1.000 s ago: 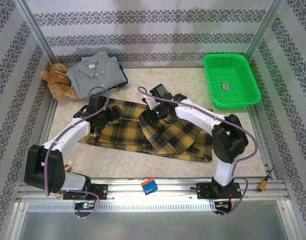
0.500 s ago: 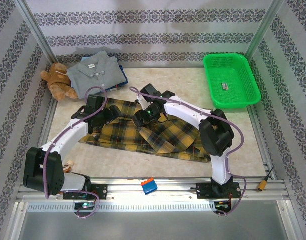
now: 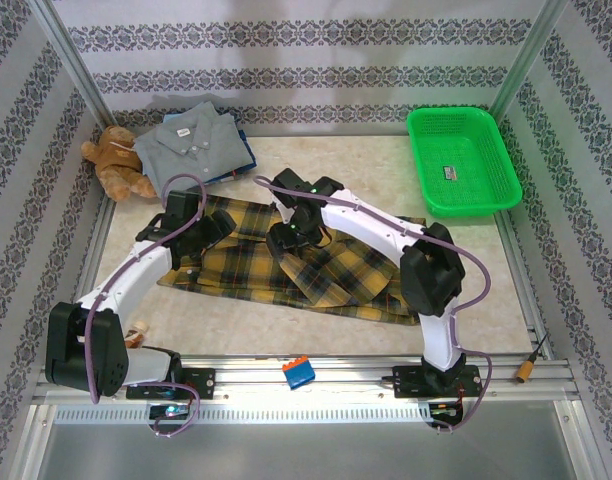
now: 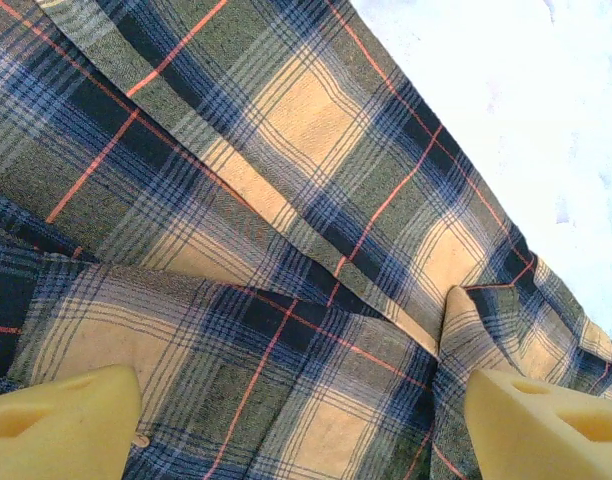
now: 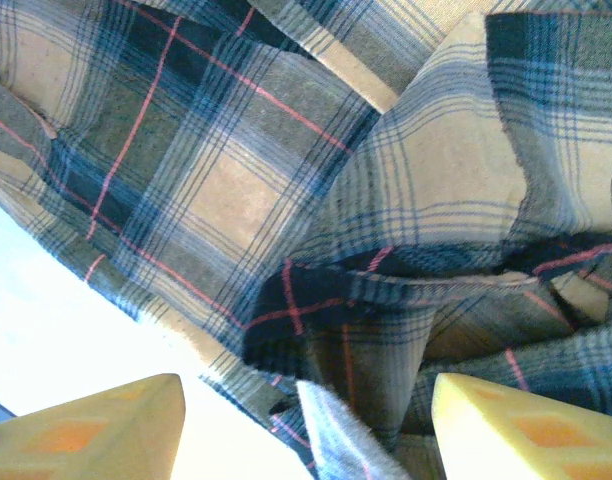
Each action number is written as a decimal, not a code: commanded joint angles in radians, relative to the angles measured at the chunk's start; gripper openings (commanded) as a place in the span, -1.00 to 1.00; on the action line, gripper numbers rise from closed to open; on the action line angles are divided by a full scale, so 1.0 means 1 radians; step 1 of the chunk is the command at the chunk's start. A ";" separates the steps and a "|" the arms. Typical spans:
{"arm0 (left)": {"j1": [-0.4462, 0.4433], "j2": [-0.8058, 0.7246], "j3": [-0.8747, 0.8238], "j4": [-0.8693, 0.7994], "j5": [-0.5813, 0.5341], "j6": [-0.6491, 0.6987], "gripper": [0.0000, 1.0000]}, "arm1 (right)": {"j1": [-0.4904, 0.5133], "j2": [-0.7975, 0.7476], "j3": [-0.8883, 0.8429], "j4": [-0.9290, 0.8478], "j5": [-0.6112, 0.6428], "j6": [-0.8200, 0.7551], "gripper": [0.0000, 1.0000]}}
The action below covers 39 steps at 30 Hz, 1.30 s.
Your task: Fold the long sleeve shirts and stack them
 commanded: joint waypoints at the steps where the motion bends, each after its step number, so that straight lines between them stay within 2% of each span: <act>1: 0.017 0.000 -0.012 0.002 0.007 0.024 0.69 | 0.014 0.040 0.071 -0.053 0.022 0.063 0.34; 10: 0.046 -0.031 -0.041 -0.004 0.024 0.031 0.69 | 0.017 0.160 0.190 -0.134 0.059 0.048 0.30; 27: 0.087 -0.051 -0.077 0.010 0.043 0.033 0.69 | 0.030 0.213 0.226 -0.187 0.069 0.060 0.24; 31: 0.091 -0.050 -0.078 0.011 0.048 0.033 0.68 | 0.024 0.245 0.258 -0.189 0.072 0.053 0.16; 33: 0.098 -0.053 -0.081 0.007 0.050 0.037 0.68 | 0.016 0.287 0.317 -0.204 0.061 0.043 -0.16; 34: 0.100 -0.058 -0.083 0.005 0.049 0.038 0.68 | 0.016 0.290 0.324 -0.208 0.061 0.037 -0.25; 39: 0.116 -0.081 -0.099 -0.002 0.046 0.039 0.68 | 0.018 0.219 0.270 -0.137 -0.012 -0.013 -0.88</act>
